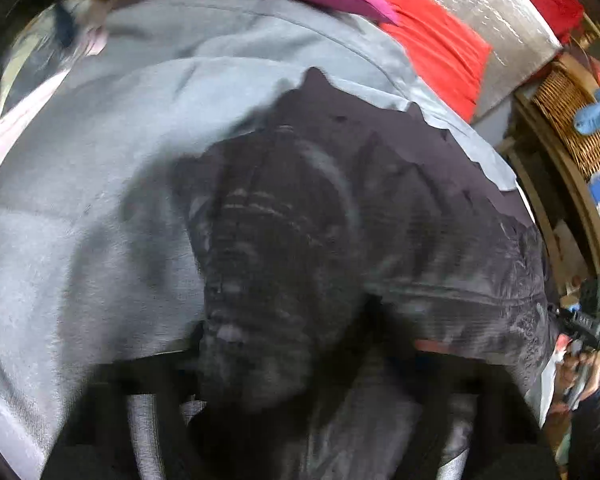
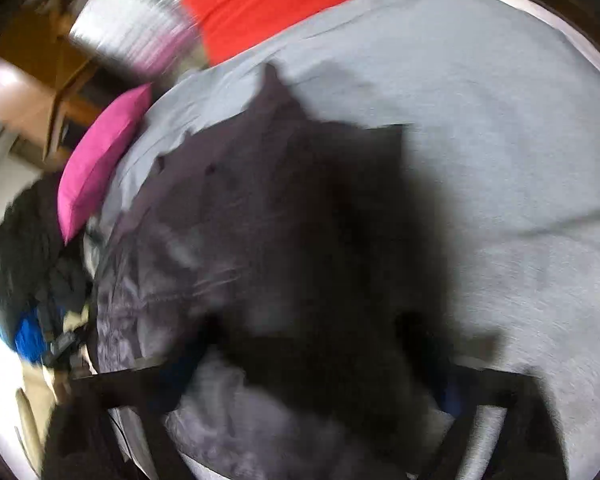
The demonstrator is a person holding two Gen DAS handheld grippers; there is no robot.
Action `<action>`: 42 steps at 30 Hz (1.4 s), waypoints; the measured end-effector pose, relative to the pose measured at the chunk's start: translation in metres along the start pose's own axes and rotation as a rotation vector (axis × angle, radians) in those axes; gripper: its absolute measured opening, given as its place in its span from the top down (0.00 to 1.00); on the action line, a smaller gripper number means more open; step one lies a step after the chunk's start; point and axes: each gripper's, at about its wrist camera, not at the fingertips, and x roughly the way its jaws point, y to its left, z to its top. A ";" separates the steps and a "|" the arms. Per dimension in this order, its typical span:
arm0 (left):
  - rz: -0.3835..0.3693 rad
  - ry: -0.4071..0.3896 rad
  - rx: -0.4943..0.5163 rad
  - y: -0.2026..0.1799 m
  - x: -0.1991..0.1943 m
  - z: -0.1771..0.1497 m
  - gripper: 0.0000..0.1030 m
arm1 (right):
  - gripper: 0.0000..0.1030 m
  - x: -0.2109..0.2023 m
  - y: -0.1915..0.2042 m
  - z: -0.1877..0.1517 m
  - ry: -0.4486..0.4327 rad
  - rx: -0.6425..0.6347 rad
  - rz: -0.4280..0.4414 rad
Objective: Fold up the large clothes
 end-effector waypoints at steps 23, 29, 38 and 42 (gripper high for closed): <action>0.122 -0.137 -0.072 -0.016 -0.090 -0.160 0.21 | 0.30 -0.103 -0.004 -0.185 -0.096 -0.005 -0.146; 0.317 -0.305 -0.059 -0.045 -0.164 -0.178 0.12 | 0.24 -0.180 0.033 -0.226 -0.357 -0.028 -0.305; 0.374 -0.488 0.118 -0.133 -0.224 -0.249 0.04 | 0.09 -0.209 0.168 -0.306 -0.540 -0.235 -0.272; 0.345 -0.490 0.168 -0.164 -0.227 -0.278 0.04 | 0.08 -0.184 0.185 -0.340 -0.512 -0.223 -0.271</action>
